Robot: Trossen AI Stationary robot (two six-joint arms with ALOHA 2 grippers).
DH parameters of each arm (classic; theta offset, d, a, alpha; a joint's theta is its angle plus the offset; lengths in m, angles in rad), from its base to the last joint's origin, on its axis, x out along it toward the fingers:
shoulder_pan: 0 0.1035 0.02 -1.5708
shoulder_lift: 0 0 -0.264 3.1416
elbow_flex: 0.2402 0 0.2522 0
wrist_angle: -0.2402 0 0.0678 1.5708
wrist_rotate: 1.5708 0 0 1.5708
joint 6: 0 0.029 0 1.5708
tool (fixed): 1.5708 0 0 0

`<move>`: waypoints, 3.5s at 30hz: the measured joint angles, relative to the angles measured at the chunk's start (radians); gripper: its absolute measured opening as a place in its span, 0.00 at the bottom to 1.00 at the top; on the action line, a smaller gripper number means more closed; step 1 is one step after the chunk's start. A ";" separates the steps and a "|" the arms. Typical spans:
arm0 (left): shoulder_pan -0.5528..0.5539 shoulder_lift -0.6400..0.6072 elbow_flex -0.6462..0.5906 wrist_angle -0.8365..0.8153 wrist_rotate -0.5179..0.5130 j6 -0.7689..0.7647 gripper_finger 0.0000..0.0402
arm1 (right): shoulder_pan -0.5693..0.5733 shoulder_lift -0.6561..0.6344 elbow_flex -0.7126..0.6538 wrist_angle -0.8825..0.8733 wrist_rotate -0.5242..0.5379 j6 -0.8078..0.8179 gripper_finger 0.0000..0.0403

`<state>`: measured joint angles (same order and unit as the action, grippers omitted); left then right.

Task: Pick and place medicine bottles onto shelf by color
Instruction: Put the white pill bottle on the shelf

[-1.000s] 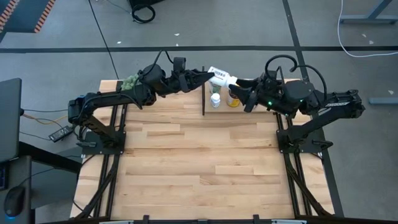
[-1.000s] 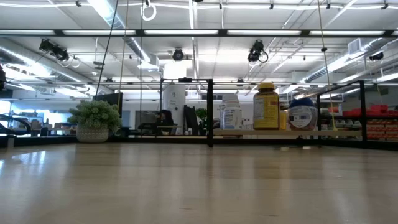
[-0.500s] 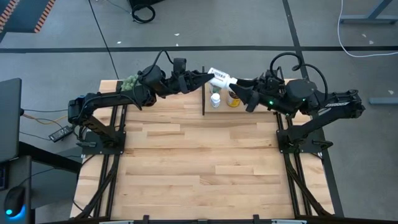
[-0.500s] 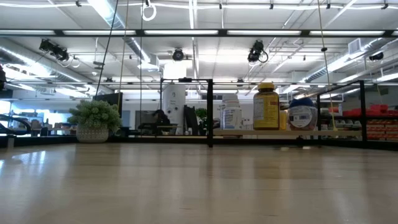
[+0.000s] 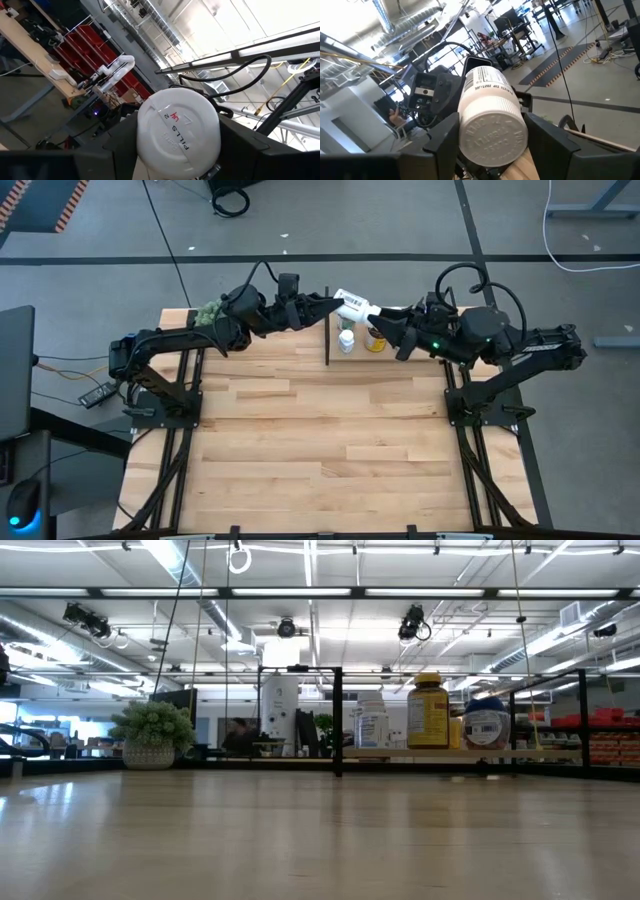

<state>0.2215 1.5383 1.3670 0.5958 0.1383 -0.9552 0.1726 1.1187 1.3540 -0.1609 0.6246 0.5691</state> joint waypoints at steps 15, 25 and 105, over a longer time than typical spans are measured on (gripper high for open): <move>0.005 0.000 0.001 -0.017 0.003 0.006 0.67 | -0.001 0.003 0.000 -0.003 -0.005 -0.005 0.52; 0.051 0.000 0.001 -0.052 0.045 0.048 0.67 | -0.001 -0.027 -0.001 -0.041 0.017 -0.009 0.51; 0.365 -0.061 0.000 -0.069 0.881 -0.001 0.43 | -1.091 0.198 0.063 -1.408 -0.486 -0.506 0.52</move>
<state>0.5861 1.4769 1.3670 0.5264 1.0195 -0.9565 -0.9186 1.3165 1.4166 -1.5694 0.1386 0.0631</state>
